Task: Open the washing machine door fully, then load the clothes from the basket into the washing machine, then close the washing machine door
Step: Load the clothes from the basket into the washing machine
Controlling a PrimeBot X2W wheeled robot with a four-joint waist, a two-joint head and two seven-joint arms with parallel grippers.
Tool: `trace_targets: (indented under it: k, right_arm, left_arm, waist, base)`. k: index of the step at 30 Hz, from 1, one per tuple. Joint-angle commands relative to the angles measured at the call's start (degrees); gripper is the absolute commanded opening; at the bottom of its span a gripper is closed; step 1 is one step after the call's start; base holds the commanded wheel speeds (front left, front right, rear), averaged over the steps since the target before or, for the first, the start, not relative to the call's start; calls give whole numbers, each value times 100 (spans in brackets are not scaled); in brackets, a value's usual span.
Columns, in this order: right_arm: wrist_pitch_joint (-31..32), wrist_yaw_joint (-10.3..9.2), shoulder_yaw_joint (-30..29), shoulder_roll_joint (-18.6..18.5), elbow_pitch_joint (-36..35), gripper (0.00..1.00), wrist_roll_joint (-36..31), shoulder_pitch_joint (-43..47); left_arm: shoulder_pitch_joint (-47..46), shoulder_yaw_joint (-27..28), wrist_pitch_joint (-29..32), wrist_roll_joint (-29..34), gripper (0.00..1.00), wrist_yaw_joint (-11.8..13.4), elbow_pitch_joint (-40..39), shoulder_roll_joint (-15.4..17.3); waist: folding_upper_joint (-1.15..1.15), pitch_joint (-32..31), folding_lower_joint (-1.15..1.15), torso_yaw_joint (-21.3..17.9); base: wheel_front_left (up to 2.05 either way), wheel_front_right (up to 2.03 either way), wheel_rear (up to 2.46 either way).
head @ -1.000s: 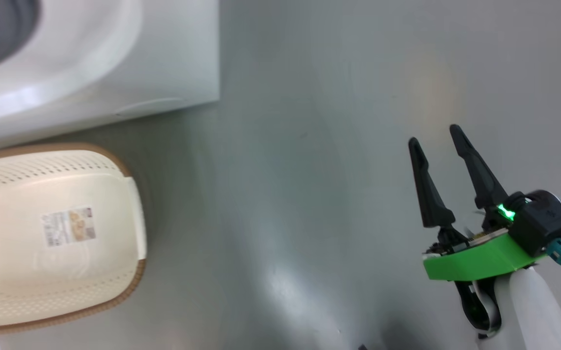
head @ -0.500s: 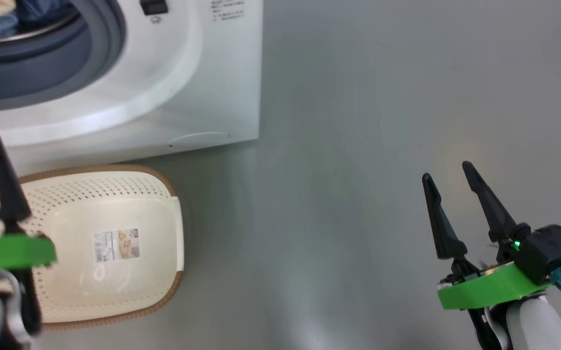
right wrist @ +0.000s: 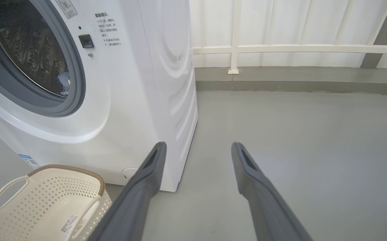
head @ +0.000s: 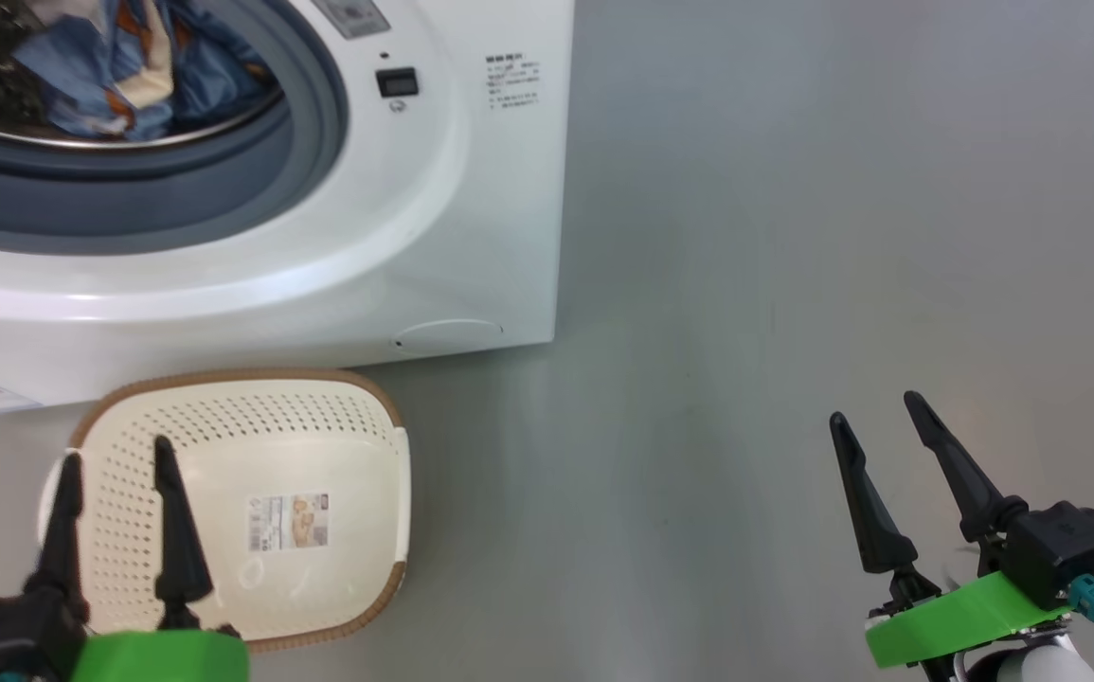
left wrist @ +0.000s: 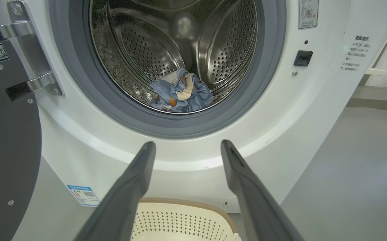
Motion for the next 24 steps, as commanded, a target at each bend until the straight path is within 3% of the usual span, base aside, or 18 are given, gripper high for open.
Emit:
trace_targets:
  k: [1,17,24]
  right_arm:
    - [34,35,93,-14,-165,100,-70,122]
    - [249,35,81,82,-299,100,-100,706]
    - [292,35,63,137,-314,100,-113,851]
  left_arm:
    - [83,185,-53,70,100,-56,-184,28]
    - [650,33,-53,278,100,-495,-23,-239]
    - [781,-25,-52,264,100,-507,52,-246]
  waist:
    - [0,-296,1,155]
    - [0,-1174,1,111]
    - [0,-1419,1,60]
  base:
    - [0,0,0]
    - [0,0,0]
    - [0,0,0]
